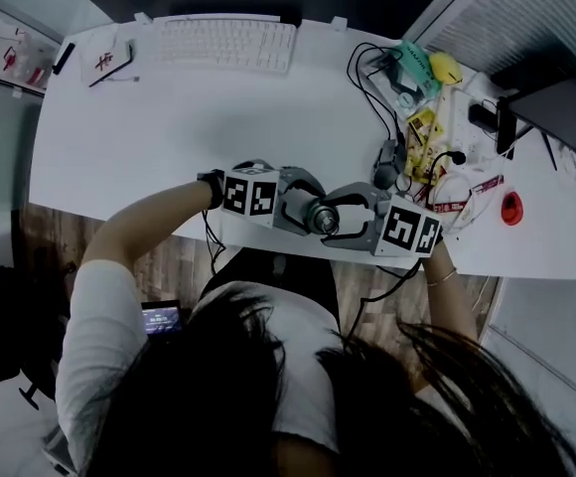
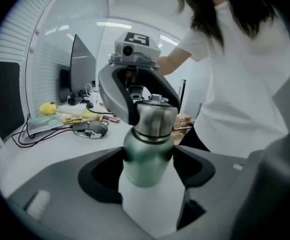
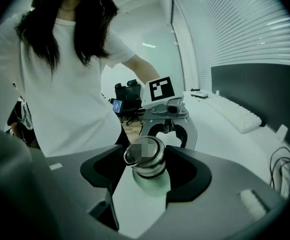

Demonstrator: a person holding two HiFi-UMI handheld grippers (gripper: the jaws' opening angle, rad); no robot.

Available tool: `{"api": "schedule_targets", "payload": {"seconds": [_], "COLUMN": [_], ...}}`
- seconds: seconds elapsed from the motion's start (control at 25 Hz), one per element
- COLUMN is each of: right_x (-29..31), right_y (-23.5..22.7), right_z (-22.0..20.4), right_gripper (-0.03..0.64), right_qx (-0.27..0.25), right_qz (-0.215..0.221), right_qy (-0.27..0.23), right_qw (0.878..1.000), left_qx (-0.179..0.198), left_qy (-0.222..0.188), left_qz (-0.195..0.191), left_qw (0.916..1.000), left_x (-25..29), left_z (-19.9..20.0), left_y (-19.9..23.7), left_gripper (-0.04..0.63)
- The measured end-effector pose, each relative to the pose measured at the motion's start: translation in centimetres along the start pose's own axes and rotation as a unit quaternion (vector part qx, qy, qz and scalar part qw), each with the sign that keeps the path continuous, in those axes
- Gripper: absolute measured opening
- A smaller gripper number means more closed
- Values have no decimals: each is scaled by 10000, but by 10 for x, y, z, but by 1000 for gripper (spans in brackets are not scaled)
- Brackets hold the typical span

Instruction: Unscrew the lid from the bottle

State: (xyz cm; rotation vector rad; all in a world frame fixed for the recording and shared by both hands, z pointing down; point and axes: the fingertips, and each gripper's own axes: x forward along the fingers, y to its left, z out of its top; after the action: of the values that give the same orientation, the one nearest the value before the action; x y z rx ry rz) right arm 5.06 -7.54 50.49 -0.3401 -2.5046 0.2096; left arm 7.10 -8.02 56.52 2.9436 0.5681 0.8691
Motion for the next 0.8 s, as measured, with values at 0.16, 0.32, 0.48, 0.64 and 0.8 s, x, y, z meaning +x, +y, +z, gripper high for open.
{"api": "schedule_targets", "payload": {"seconds": [0.16, 0.32, 0.48, 0.64, 0.8], "right_x": [-7, -20, -22, -18, -24], "right_y": [-6, -8, -11, -14, -14], "right_z": [3, 15, 11, 0, -4], "right_gripper": [272, 284, 282, 282, 281], "right_qx": [886, 1463, 1932, 2306, 2561], "right_qz": [-809, -2011, -3392, -4385, -5002], "right_qy": [-605, -1417, -1929, -2159, -2428], "right_qw": [9909, 9582, 9002, 8414, 7907], "left_qx": [-60, -161, -334, -524, -644], "left_qy": [-146, -312, -496, -609, -684], "left_qz": [76, 269, 636, 998, 1220], "left_qw": [9998, 9990, 9962, 9918, 9881], "left_x": [4, 4, 4, 5, 5], "left_z": [-3, -5, -6, -7, -7], "left_y": [0, 0, 1, 1, 1], "left_gripper": [365, 365, 365, 365, 365]}}
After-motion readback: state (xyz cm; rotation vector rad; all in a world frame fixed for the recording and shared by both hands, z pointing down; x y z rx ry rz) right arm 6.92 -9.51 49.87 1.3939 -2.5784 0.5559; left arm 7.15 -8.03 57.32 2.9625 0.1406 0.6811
